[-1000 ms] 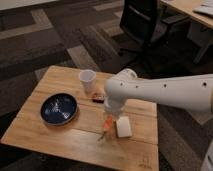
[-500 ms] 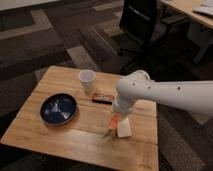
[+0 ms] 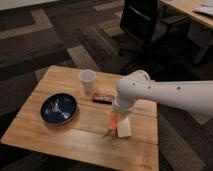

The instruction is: Place the pepper on the white sponge

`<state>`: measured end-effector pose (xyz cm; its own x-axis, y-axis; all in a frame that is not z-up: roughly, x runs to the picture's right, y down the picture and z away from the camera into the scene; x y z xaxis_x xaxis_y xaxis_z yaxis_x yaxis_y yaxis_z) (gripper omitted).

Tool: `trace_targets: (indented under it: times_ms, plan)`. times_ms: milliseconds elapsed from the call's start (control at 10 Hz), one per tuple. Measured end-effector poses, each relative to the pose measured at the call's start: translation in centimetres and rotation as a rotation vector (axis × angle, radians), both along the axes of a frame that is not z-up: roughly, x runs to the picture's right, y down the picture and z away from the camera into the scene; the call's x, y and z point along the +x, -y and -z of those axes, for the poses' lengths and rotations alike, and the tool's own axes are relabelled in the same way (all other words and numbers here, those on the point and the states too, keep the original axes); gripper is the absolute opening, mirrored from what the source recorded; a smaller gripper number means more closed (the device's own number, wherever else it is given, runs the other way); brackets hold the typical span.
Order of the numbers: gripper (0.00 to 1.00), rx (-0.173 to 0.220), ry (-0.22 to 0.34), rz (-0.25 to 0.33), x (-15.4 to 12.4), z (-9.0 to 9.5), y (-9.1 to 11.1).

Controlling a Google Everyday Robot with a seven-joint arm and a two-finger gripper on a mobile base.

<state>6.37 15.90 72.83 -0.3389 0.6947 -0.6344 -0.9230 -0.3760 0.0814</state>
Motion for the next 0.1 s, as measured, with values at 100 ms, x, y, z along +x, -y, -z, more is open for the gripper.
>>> trace_targets:
  times_ms: [100]
  plan:
    - [0.0, -0.008, 0.002, 0.016, 0.77, -0.34, -0.8]
